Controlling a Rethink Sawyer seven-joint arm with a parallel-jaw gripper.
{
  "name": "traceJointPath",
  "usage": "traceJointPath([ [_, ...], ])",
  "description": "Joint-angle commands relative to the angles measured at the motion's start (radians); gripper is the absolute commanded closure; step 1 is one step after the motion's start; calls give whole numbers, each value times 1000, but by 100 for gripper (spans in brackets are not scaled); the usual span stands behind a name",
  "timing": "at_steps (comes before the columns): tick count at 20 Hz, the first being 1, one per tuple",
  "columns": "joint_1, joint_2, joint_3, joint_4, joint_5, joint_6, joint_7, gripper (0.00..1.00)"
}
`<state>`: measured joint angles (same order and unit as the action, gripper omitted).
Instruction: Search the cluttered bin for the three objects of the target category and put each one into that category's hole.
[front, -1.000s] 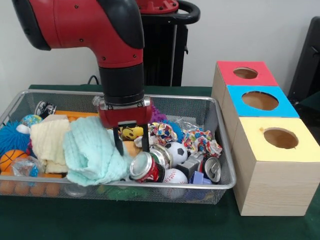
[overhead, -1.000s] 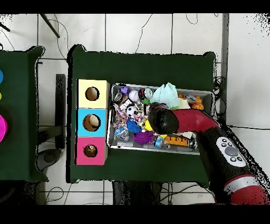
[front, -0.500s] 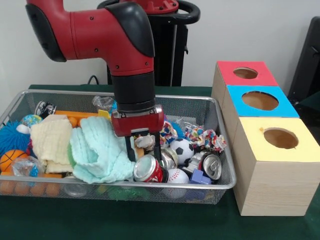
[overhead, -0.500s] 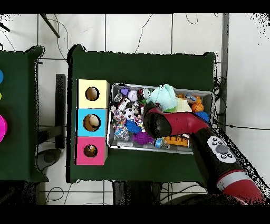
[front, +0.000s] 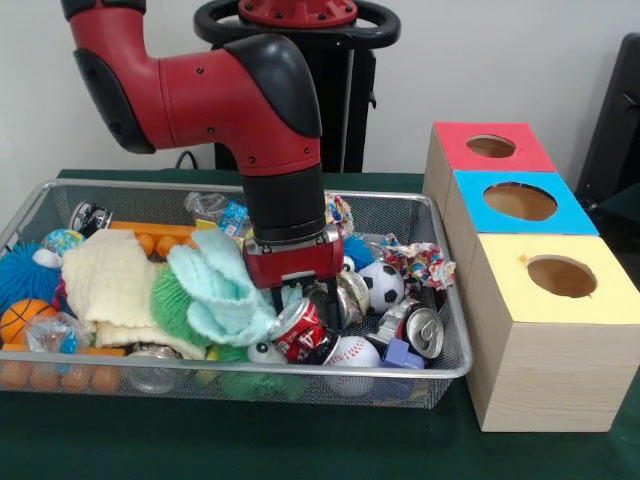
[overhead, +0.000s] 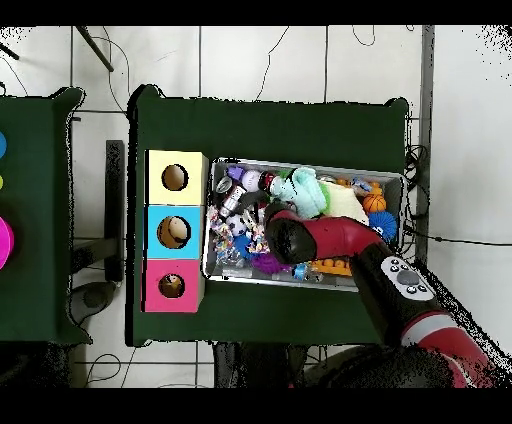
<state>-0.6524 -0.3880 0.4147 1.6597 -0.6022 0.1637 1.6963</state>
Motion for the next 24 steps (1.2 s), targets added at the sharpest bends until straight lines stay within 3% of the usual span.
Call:
traceJointPath([
  [1, 15, 93, -19, -5, -77, -11, 15, 100],
  [4, 18, 92, -29, 1, -69, -41, 44, 100],
  [9, 42, 67, -38, 10, -46, 8, 46, 100],
  [13, 61, 8, -59, 56, -25, 20, 78, 100],
  [17, 71, -87, -62, 115, 10, 75, 90, 100],
  [22, 63, -295, -35, 227, 88, 198, 76, 100],
  [24, 71, -345, -39, 245, 108, 238, 69, 100],
])
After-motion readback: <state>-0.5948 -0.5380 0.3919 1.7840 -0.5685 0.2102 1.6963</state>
